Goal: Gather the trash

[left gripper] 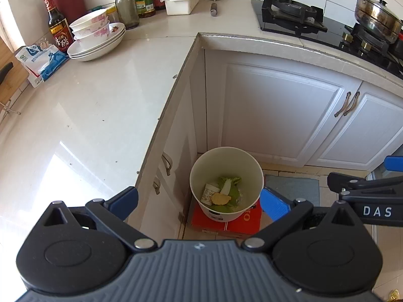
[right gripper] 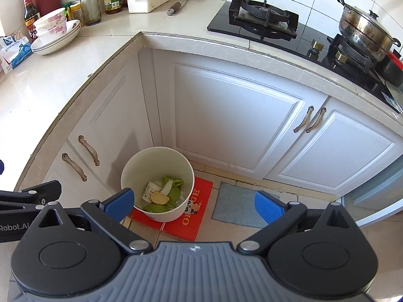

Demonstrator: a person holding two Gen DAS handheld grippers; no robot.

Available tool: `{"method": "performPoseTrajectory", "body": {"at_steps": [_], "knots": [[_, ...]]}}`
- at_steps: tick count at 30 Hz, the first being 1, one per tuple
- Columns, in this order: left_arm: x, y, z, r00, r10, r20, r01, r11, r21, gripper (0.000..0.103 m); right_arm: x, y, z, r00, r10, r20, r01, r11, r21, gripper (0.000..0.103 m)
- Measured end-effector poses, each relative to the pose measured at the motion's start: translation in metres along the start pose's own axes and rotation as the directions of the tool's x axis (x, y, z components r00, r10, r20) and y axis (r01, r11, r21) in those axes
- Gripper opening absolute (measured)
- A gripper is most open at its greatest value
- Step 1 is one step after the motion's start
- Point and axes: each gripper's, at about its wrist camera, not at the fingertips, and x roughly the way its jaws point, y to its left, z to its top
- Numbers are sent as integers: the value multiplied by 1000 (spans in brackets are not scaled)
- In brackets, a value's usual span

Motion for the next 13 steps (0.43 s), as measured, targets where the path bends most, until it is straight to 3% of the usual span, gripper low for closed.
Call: {"method": "performPoseTrajectory", "body": {"at_steps": [13], "knots": [[-1, -1, -1, 1000, -1, -4, 1, 1000, -9, 102, -1, 0, 2, 1000, 2, 5, -2, 1000, -8, 103]]}}
